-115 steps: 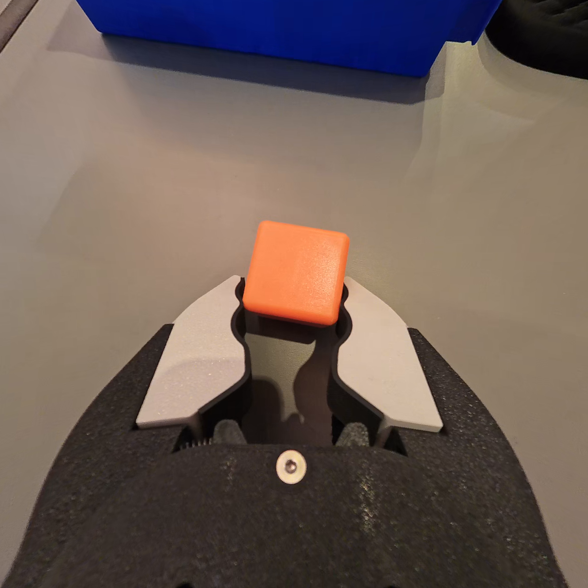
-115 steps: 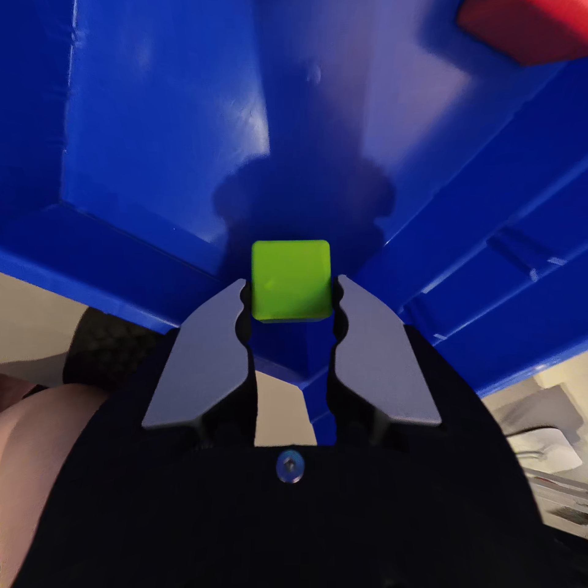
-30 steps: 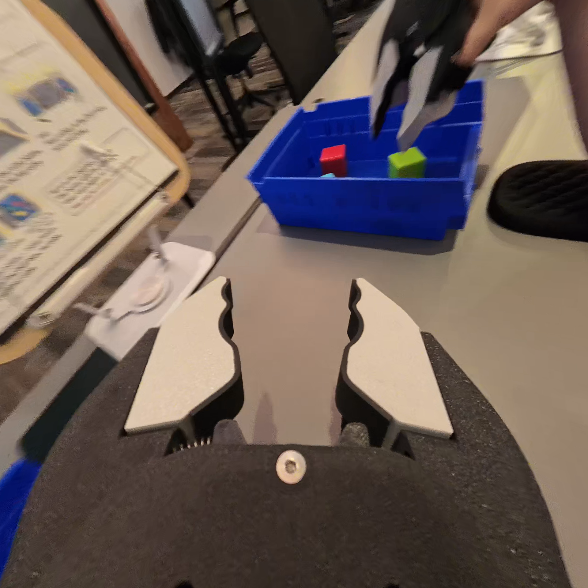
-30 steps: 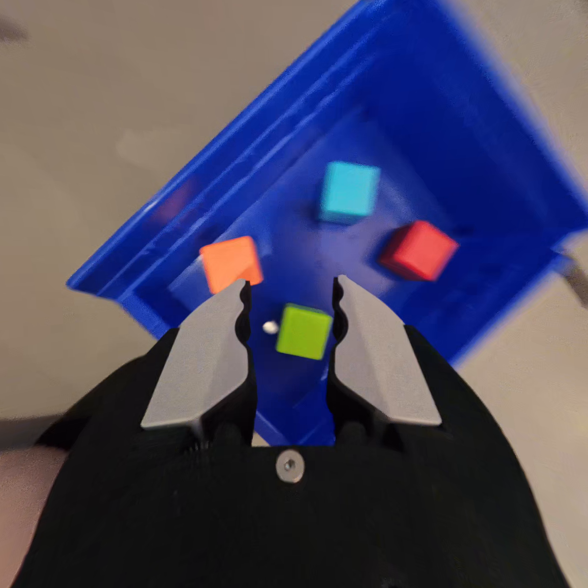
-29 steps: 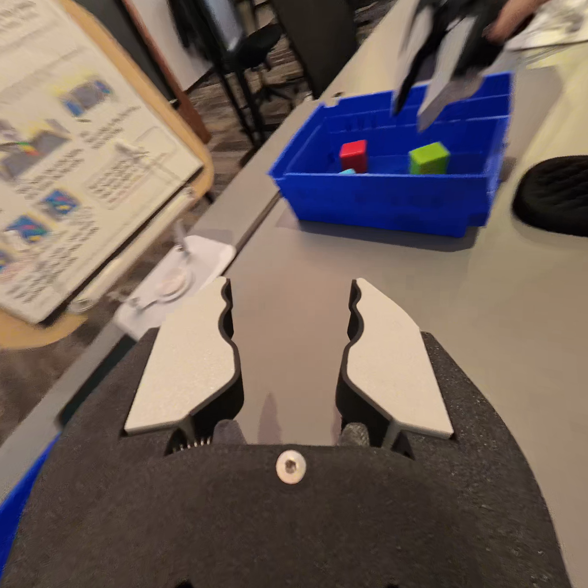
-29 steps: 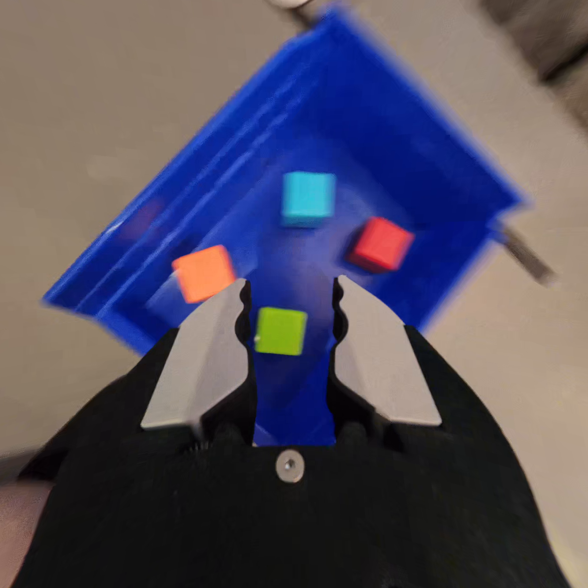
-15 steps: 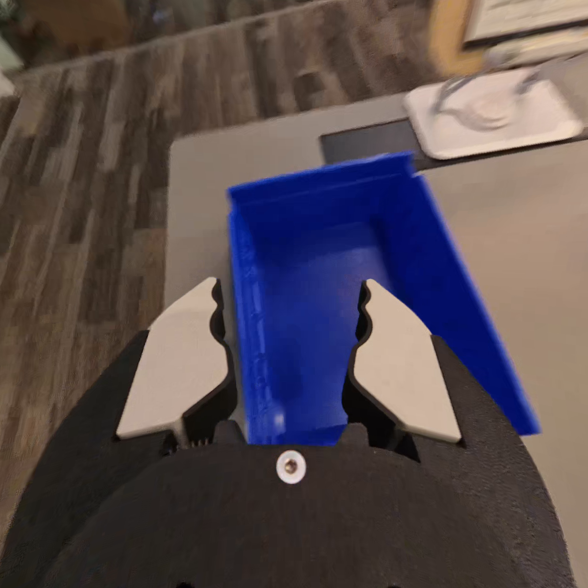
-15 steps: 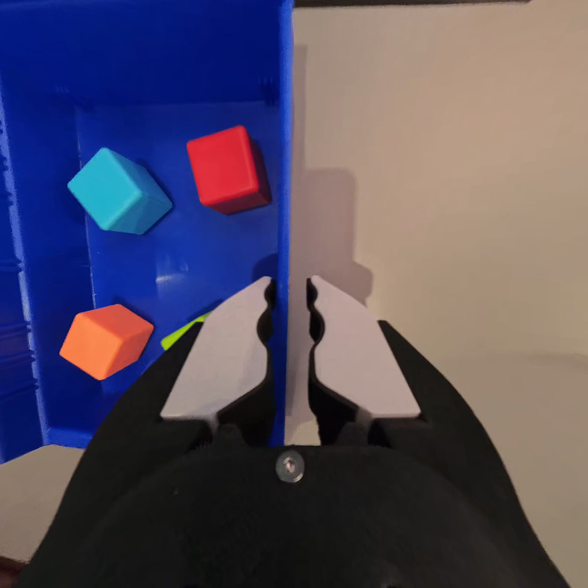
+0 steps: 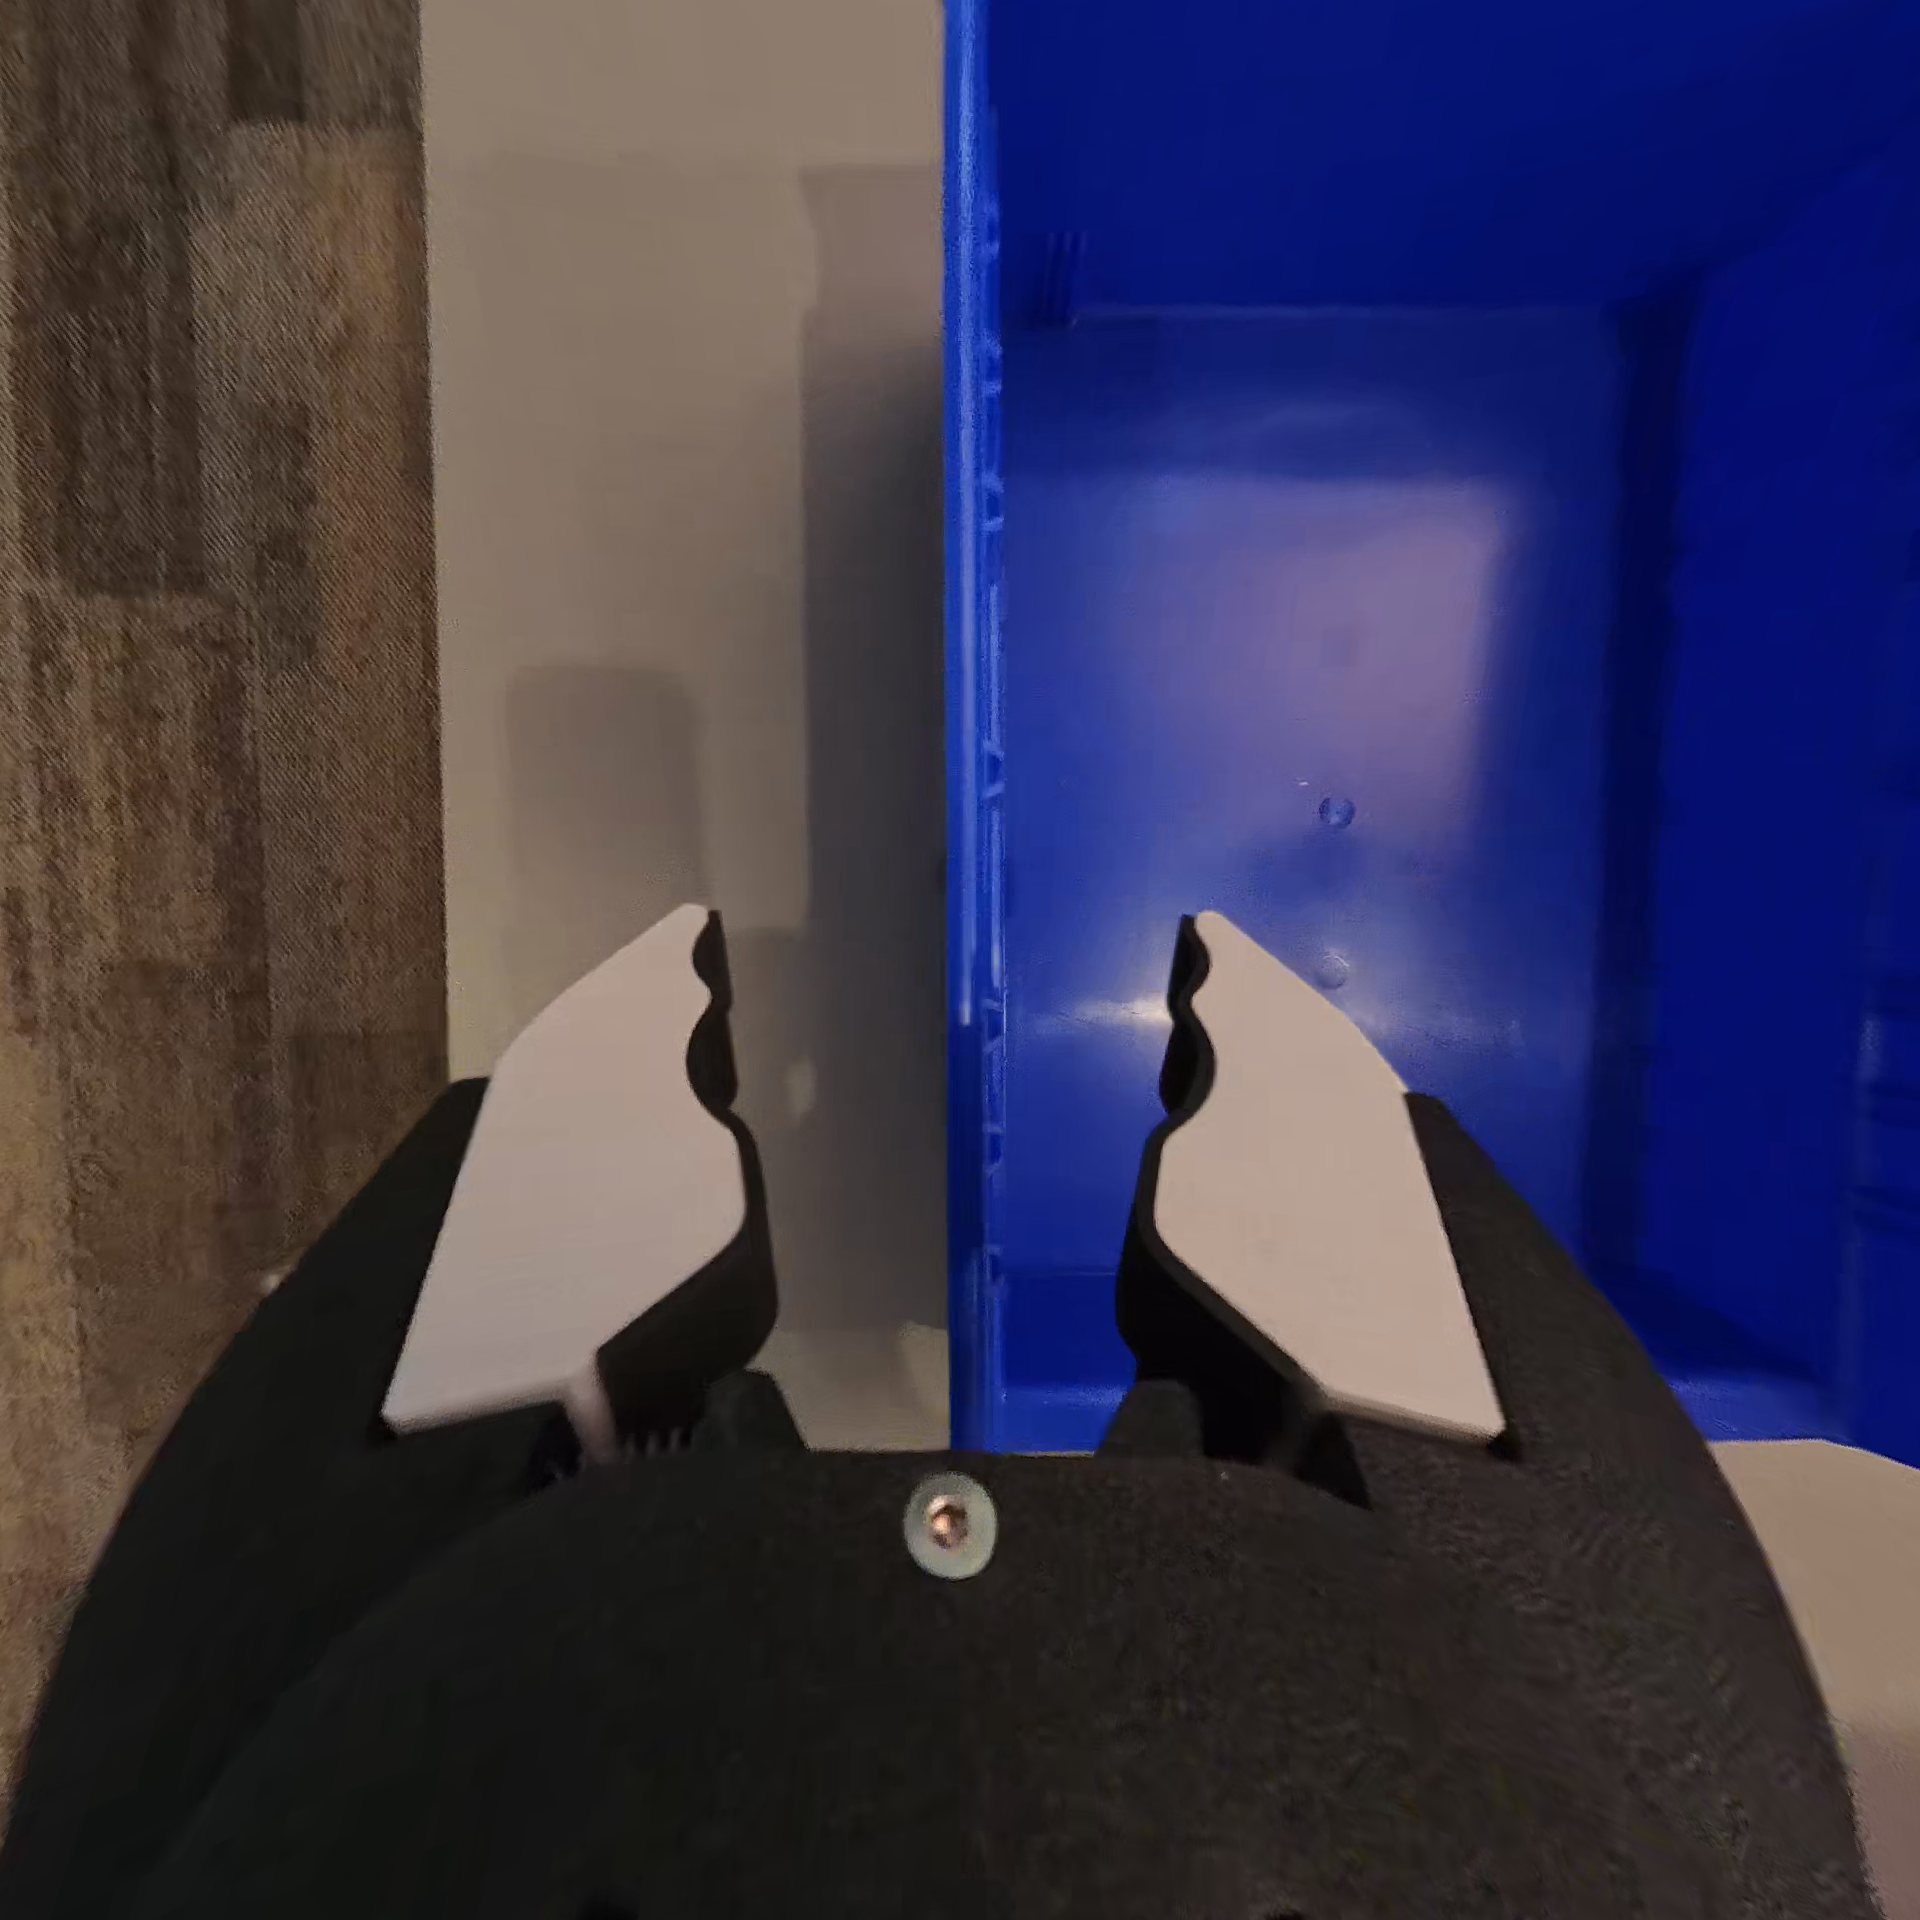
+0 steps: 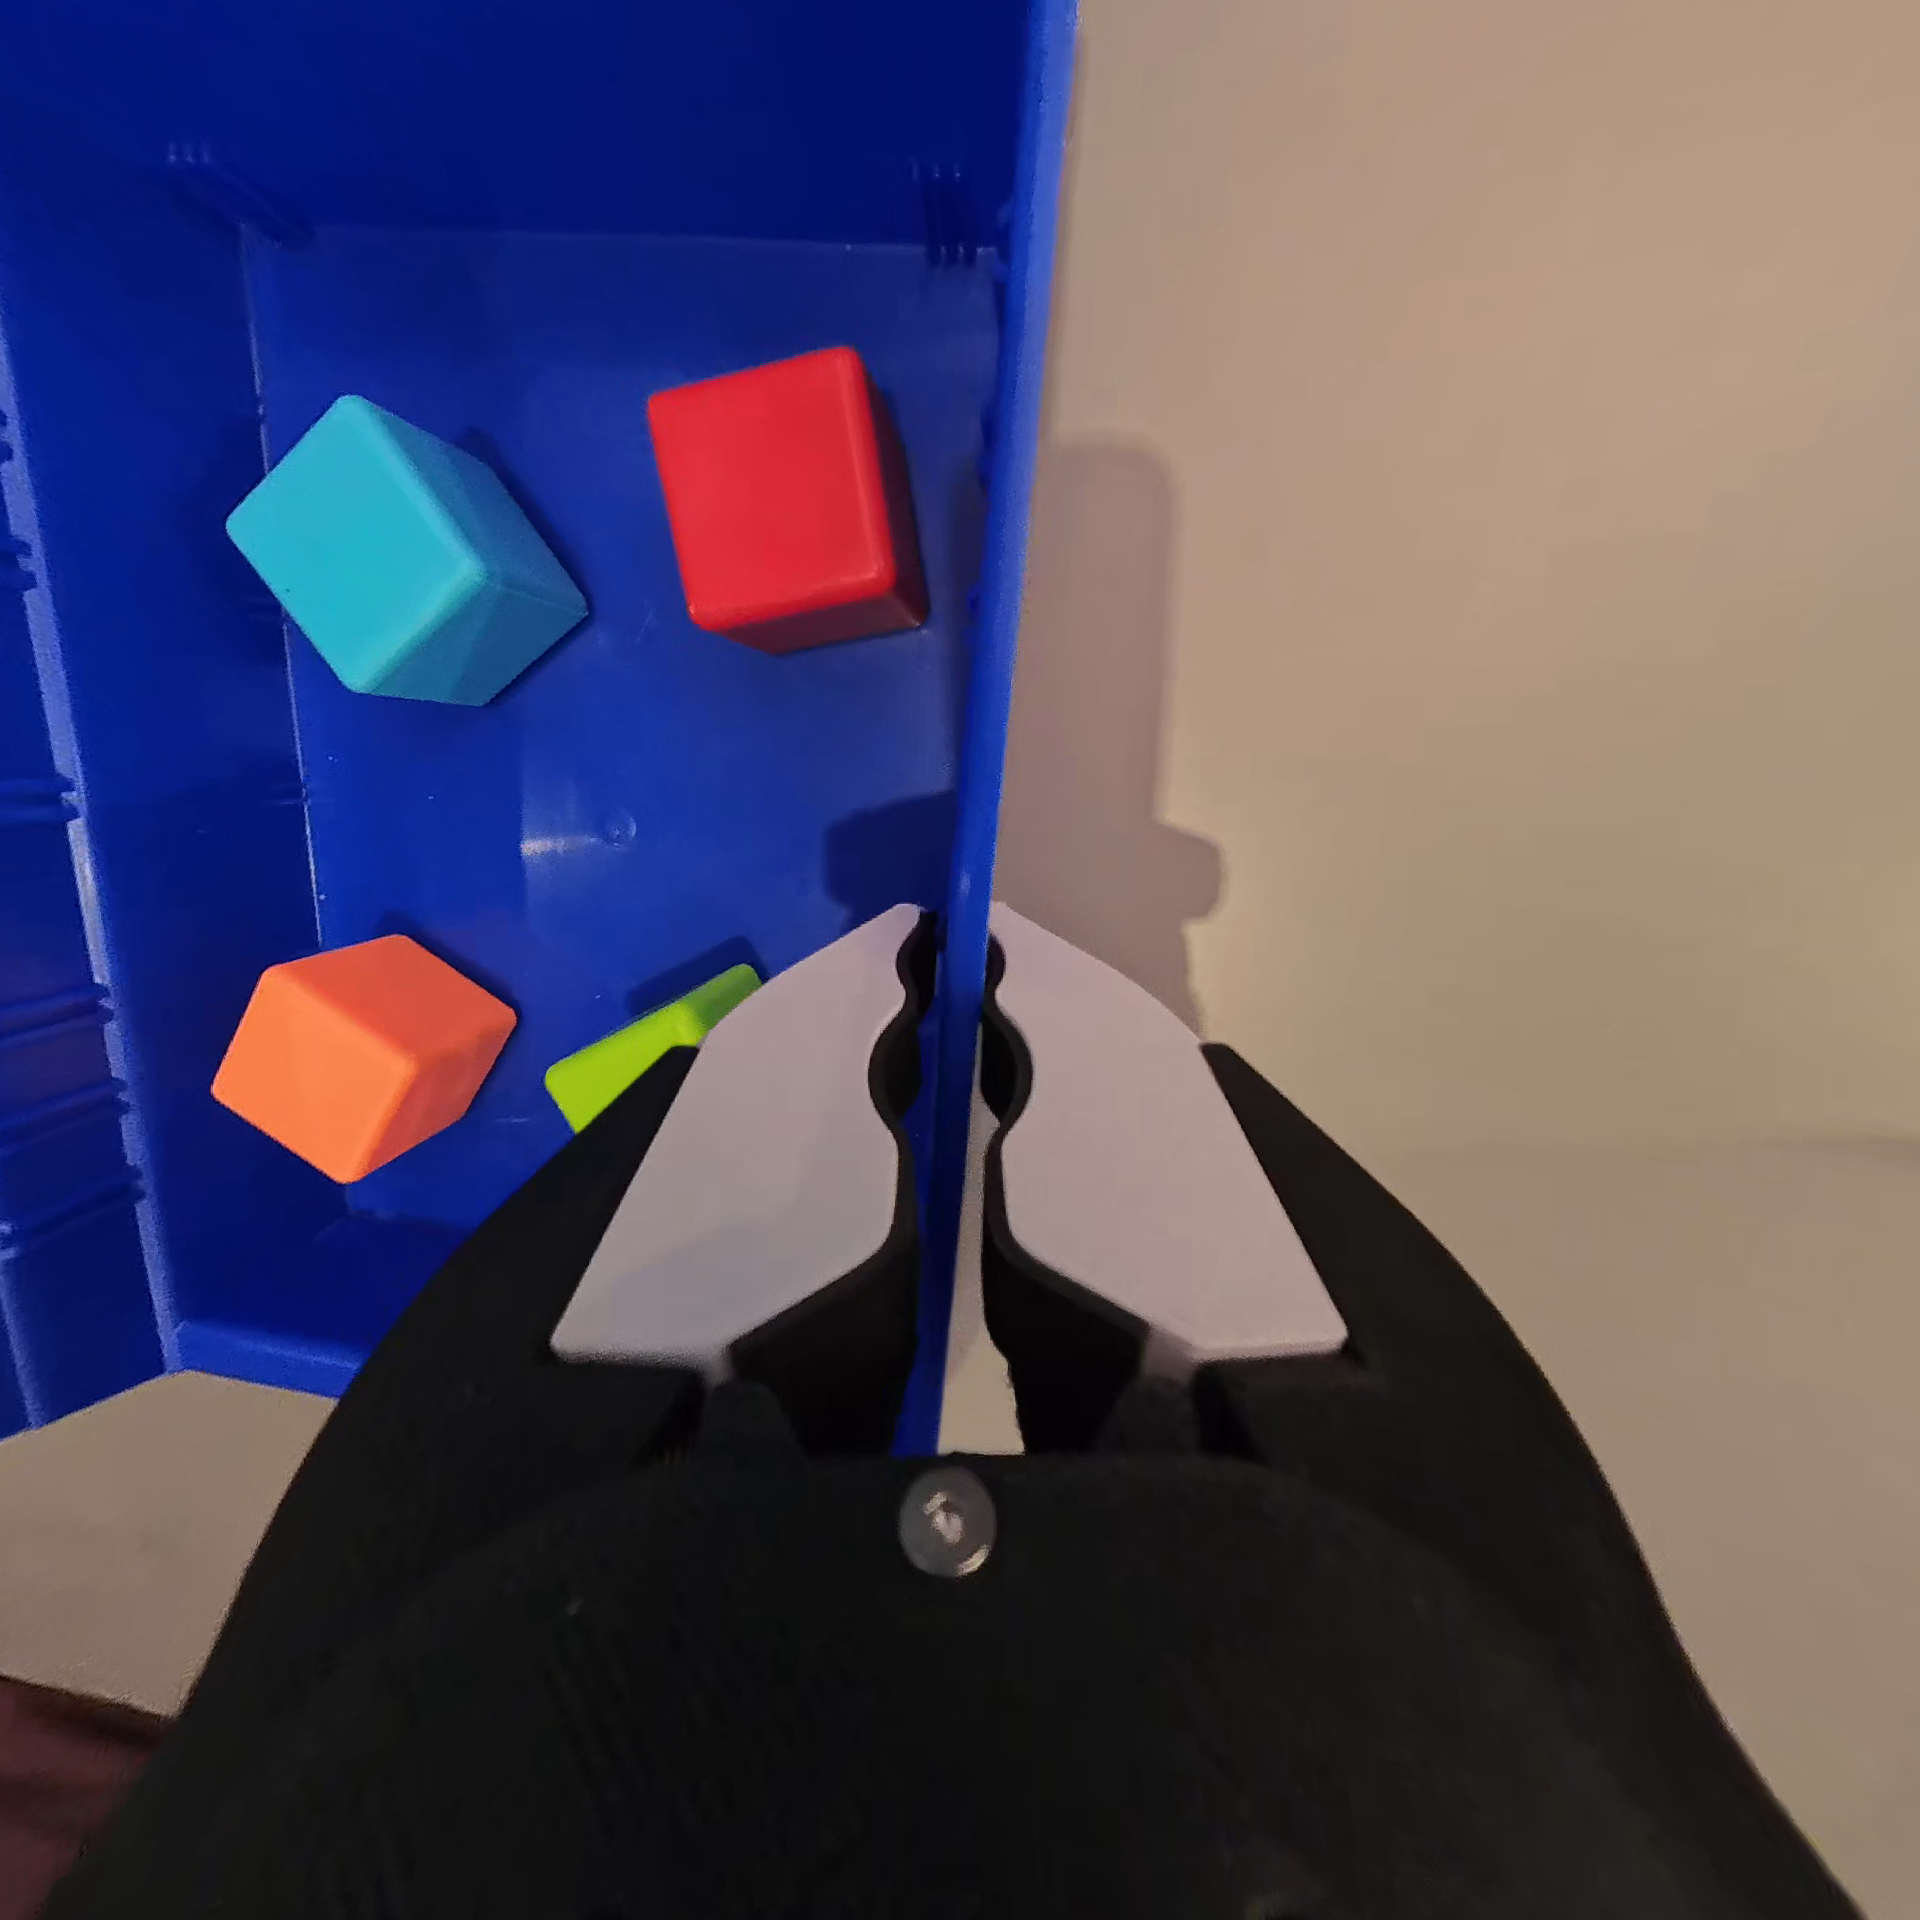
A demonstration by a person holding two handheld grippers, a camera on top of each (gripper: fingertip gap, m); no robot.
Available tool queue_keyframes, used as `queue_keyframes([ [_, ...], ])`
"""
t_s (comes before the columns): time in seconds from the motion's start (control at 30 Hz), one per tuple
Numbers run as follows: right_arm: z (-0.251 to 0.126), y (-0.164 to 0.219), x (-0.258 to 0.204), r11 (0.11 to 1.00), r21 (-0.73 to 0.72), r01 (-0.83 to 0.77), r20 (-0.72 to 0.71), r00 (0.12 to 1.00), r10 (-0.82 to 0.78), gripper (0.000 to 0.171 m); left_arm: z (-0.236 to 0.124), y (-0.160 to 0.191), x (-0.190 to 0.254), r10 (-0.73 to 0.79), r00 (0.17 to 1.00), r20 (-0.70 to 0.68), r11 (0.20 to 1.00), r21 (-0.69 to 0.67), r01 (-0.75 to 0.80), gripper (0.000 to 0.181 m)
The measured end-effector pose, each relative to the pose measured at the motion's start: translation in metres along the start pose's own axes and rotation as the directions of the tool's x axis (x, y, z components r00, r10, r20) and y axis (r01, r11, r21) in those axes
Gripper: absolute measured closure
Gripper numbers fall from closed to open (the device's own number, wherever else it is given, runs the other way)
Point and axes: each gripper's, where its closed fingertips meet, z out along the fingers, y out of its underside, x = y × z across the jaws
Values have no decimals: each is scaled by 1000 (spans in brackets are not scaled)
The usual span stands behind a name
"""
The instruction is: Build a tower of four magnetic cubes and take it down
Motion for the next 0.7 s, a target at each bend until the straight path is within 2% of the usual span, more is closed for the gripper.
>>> queue_keyframes([
  [0.17, 3, -2, -21, 1000, -4, -14, 95, 995, 14, 163, 22, 28, 4, -71, 995, -73, 984, -170, 58, 115],
  [0.23, 4, -2, -29, 1000, -23, 0, 86, 996, 2, 163, 23, 30, 3, -90, 994, -63, 979, -191, 76, 130],
  [0.27, 5, -2, -33, 999, -34, 13, 78, 997, -11, 164, 22, 29, 6, -100, 992, -77, 979, -188, 84, 150],
  [0.3, 6, -2, -38, 999, -46, 25, 74, 997, -22, 164, 22, 29, 13, -110, 988, -113, 977, -193, 87, 161],
  [0.33, 6, -2, -44, 998, -58, 33, 75, 997, -29, 164, 21, 31, 22, -119, 980, -159, 974, -213, 83, 165],
  [0.37, 7, -1, -50, 997, -68, 38, 78, 996, -32, 164, 22, 33, 26, -123, 977, -172, 969, -233, 81, 162],
  [0.47, 10, -1, -69, 993, -97, 62, 70, 996, -56, 164, 24, 37, 26, -61, 992, -115, 964, -265, 29, 176],
  [0.6, 13, -3, -89, 987, -124, 104, 13, 995, -104, 163, 24, 37, 47, 31, 992, -119, 952, -299, -66, 175],
  [0.7, 17, -3, -109, 984, -129, 125, 36, 992, -121, 163, 26, 34, 73, 90, 983, -158, 941, -311, -136, 172],
])
